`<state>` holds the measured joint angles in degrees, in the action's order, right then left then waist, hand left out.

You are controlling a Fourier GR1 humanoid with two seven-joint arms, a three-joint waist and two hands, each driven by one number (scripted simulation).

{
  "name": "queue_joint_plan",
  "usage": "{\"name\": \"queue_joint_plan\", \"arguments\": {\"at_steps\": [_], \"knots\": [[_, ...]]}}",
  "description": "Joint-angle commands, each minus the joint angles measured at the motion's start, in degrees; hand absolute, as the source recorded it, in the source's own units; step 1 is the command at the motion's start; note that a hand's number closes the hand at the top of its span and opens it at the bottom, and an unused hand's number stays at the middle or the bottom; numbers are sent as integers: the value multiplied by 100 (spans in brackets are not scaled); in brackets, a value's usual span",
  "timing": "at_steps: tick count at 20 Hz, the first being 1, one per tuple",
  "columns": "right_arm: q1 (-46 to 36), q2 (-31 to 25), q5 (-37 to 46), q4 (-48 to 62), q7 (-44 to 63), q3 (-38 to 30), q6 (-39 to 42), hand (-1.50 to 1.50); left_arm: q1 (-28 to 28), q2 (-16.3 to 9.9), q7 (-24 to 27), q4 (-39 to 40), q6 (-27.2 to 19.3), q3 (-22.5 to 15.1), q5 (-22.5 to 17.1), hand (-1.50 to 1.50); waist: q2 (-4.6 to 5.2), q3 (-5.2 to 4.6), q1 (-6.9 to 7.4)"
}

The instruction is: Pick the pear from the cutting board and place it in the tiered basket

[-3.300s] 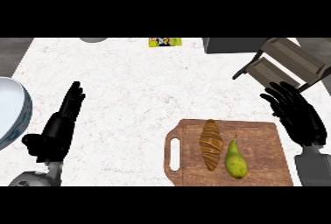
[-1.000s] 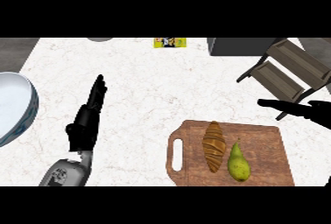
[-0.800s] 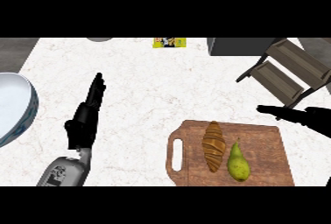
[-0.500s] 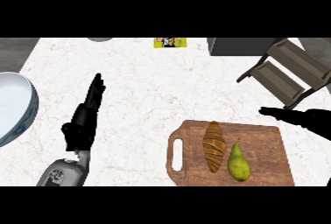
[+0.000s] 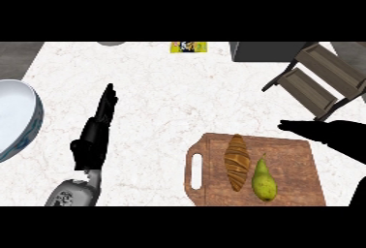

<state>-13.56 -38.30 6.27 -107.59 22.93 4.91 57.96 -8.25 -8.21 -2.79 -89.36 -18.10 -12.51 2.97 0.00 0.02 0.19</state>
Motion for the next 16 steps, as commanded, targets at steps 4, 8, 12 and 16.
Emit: {"name": "queue_joint_plan", "arguments": {"at_steps": [4, 8, 12, 16], "knots": [[-184, 449, 1465, 385, -761, 308, -219, -150, 206, 87, -22, -152, 148, 42, 174, 0, 4, -1, 19], [339, 594, 1676, 54, -479, 121, -270, -150, 77, -15, -108, -243, 384, 282, 110, 0, -4, -2, -17], [413, 345, 2348, 725, -1532, 117, -545, -150, -180, 93, 35, 222, 520, 486, 44, 0, 3, -1, -24], [448, 586, 2343, 928, -1522, 89, -418, -150, -405, 333, -204, 231, 286, 444, 300, 0, 3, -1, -26]]}}
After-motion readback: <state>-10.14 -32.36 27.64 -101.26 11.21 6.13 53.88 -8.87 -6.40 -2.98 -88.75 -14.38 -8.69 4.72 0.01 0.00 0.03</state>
